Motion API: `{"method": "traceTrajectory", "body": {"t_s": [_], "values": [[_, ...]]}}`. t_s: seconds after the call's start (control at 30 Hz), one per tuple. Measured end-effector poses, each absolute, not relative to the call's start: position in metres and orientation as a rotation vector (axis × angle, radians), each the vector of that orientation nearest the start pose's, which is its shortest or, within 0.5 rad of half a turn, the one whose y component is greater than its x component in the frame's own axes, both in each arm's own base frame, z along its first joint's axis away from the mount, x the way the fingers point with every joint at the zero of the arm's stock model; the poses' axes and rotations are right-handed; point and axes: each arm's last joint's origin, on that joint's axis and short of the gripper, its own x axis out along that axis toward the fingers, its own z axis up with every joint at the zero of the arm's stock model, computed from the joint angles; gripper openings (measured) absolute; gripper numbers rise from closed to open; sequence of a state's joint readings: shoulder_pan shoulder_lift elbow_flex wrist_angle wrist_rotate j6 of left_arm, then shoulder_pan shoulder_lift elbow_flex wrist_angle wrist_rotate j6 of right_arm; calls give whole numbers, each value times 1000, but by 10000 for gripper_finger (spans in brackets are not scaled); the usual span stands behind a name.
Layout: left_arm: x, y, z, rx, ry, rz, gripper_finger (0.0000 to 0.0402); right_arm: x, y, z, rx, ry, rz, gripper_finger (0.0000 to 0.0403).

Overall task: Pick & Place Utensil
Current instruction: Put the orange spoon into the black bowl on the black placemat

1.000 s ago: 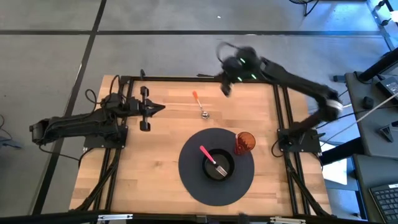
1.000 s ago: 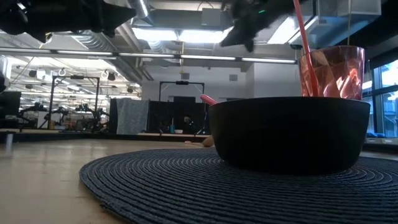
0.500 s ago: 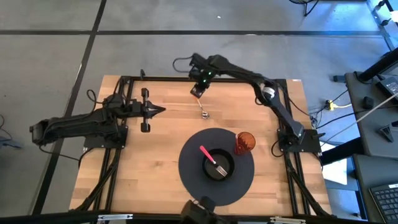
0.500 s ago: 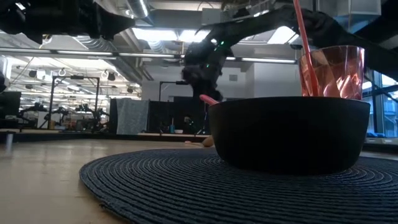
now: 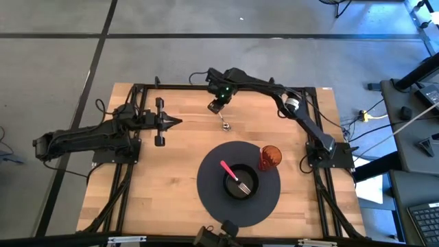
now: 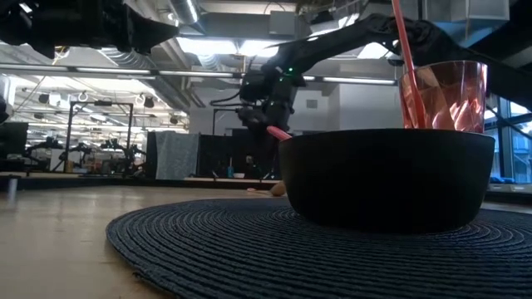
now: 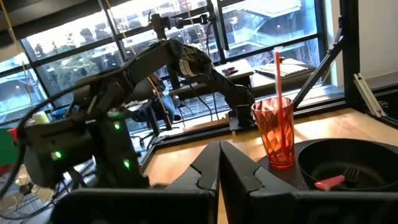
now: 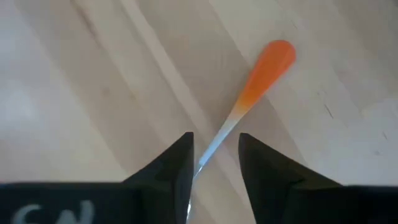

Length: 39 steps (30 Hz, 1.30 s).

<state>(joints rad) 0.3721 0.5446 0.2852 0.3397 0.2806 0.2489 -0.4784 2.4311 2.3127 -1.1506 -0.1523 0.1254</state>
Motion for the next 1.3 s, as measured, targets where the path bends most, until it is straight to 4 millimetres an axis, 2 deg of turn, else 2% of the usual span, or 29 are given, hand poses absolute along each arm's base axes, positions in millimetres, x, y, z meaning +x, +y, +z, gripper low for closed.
{"method": "traceTrajectory", "body": {"t_s": [0.1,0.33,0.5,0.87,1.03,1.17,1.3], "values": [[135,44,243,273,-64,100,5,451,-218,208,470,1216,-408,133],[135,44,243,252,-64,98,5,458,-204,192,477,1277,-384,134],[135,44,243,247,-62,97,2,457,-205,190,491,1288,-403,134],[135,42,242,246,-63,44,8,460,-208,160,507,1356,-413,134],[135,42,242,247,-63,45,8,460,-208,160,511,1358,-408,133],[135,42,242,247,-63,45,4,460,-208,159,511,1361,-406,109],[135,42,242,246,-63,45,5,459,-208,159,502,1366,-405,55]]}}
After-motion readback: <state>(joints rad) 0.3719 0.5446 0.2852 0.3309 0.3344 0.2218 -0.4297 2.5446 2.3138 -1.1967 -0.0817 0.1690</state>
